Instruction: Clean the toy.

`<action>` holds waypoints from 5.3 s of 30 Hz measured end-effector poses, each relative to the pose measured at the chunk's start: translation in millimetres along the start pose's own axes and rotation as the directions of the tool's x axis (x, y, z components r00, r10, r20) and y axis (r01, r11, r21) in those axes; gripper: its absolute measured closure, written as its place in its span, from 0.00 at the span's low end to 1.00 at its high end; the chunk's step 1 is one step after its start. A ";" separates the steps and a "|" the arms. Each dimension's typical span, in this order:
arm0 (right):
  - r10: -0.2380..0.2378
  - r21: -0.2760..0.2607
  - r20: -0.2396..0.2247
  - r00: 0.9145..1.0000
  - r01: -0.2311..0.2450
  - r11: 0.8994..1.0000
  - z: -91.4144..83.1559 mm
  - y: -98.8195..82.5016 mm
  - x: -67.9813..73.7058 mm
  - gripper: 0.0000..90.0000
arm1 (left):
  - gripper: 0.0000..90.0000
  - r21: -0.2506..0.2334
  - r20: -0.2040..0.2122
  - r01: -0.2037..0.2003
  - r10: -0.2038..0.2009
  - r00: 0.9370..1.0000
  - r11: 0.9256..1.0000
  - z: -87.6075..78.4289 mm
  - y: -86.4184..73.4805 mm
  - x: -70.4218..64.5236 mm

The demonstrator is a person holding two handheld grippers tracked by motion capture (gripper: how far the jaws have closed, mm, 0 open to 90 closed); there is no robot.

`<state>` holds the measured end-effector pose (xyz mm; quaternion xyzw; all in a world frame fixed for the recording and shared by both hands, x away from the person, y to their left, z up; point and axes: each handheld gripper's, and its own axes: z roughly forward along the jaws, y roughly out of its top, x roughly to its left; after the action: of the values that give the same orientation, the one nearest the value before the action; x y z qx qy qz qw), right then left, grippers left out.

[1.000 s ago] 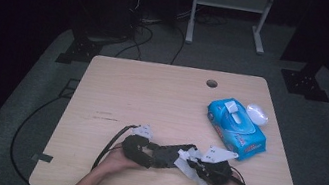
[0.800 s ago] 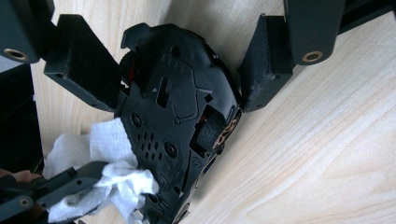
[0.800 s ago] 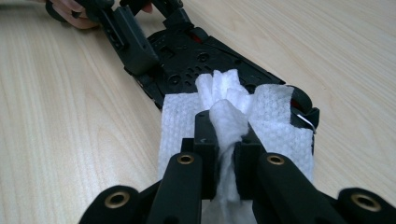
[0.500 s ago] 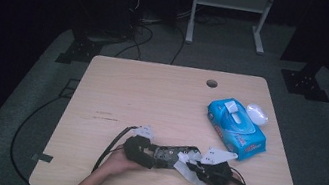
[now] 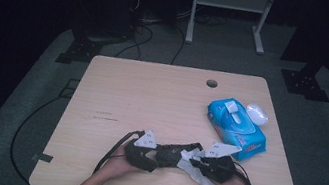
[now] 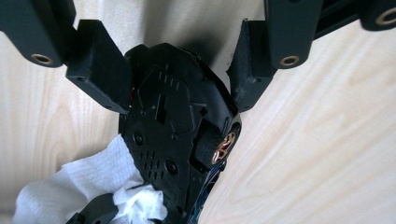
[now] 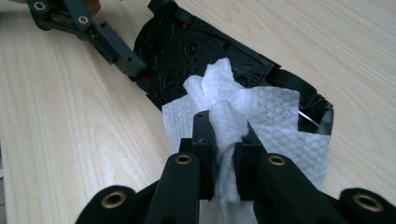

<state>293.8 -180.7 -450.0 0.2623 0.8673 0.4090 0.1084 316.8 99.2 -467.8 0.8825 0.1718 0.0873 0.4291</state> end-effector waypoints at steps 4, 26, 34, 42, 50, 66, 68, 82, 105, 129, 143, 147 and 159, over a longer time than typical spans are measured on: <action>-0.001 -0.006 0.000 1.000 0.001 1.000 0.0 -2.5 2.8 0.90 | 0.47 0.000 -0.015 -0.033 0.033 0.999 0.999 -1.2 0.4 -2.4; -0.008 0.030 -0.006 1.000 0.008 1.000 8.7 -10.5 6.8 0.90 | 0.66 -0.054 0.033 -0.095 0.096 0.995 0.994 -0.3 0.9 -11.2; -0.034 -0.114 -0.015 0.999 0.032 0.993 -16.8 15.5 19.8 0.91 | 0.78 -0.067 0.035 -0.075 0.078 0.996 0.995 0.0 2.0 -10.0; -0.068 -0.142 0.019 0.997 0.070 0.987 4.9 53.2 30.2 0.91 | 0.78 -0.069 0.029 -0.109 0.111 0.993 0.992 -1.2 1.9 -11.4; -0.043 -0.103 -0.025 0.999 0.040 0.994 35.9 63.5 34.8 0.91 | 0.78 -0.077 0.028 -0.104 0.107 0.994 0.992 -3.4 0.6 -11.0; -0.009 -0.131 -0.027 1.000 0.005 0.991 36.2 56.6 36.8 0.92 | 0.74 -0.104 0.058 -0.032 0.039 0.998 0.994 -1.2 0.9 -5.0; -0.006 -0.130 -0.032 0.999 0.002 0.992 35.2 56.4 34.8 0.92 | 0.77 -0.096 0.053 -0.059 0.065 0.996 0.994 -1.3 1.0 -6.6; 0.006 -0.139 -0.029 1.000 -0.010 0.990 29.8 50.1 38.6 0.92 | 0.78 -0.092 0.035 -0.070 0.074 0.997 0.993 -2.2 0.8 -7.4; 0.029 -0.126 0.040 0.999 -0.024 0.992 20.0 41.5 26.2 0.92 | 0.78 -0.085 0.019 -0.068 0.069 0.997 0.994 -6.5 -1.0 -4.2; -0.011 -0.089 0.176 0.984 0.027 0.996 6.9 35.9 13.6 0.92 | 0.79 -0.068 0.005 -0.080 0.080 0.997 0.994 -13.0 -1.1 0.5; 0.064 -0.123 0.161 0.985 -0.045 0.991 2.1 30.0 2.2 0.92 | 0.79 -0.072 -0.011 -0.059 0.058 0.998 0.996 -19.4 -4.7 6.0; 0.118 -0.129 0.209 0.971 -0.092 0.987 -7.3 22.9 -13.0 0.92 | 0.79 -0.069 -0.014 -0.065 0.064 0.998 0.996 -19.6 -4.7 6.3; 0.124 -0.139 0.192 0.973 -0.099 0.985 -6.6 22.9 -11.3 0.92 | 0.79 -0.063 -0.016 -0.061 0.060 0.998 0.996 -21.7 -5.6 8.5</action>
<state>309.1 -179.1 -428.5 0.3429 0.8077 0.4410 0.1886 316.8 121.4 -458.8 0.8726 0.1450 0.1117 0.4529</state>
